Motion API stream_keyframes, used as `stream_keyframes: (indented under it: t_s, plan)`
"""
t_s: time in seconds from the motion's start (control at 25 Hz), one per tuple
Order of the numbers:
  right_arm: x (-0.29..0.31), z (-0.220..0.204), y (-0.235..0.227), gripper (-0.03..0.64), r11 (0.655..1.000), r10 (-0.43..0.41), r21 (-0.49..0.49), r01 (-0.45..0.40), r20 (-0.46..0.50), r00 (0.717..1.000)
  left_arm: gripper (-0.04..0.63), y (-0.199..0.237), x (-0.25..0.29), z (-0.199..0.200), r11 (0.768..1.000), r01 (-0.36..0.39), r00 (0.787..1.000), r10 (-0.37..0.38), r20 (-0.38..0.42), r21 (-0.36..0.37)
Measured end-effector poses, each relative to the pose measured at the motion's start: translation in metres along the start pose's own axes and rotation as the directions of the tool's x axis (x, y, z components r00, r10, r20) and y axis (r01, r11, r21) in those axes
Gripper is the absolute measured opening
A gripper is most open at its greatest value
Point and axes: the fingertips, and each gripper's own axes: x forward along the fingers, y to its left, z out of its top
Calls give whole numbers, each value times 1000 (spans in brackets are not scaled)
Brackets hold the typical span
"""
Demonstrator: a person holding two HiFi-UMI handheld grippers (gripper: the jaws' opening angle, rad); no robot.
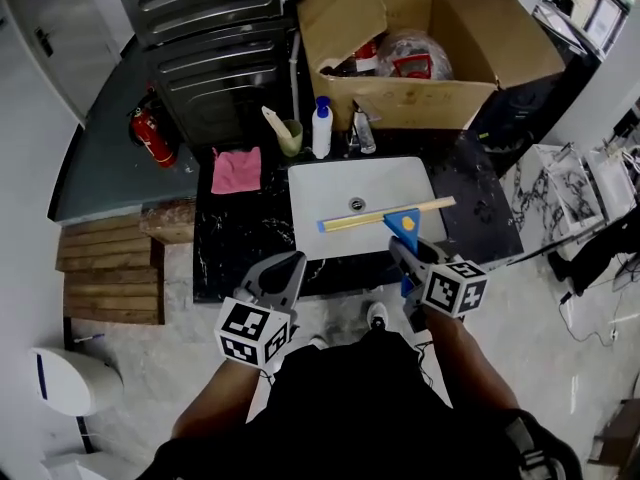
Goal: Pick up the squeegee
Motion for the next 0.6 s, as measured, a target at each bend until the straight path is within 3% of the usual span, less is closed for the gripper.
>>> stream_keyframes:
  t_s: [0.24, 0.6]
  plan:
    - [-20, 12, 8, 117, 1000, 3, 0, -3, 59, 998, 17, -18, 2, 9, 1000, 27, 999, -28, 29, 9]
    - [-60, 32, 11, 117, 996, 85, 18, -87, 116, 990, 17, -48, 4, 22, 1000, -16, 996, 15, 87, 4]
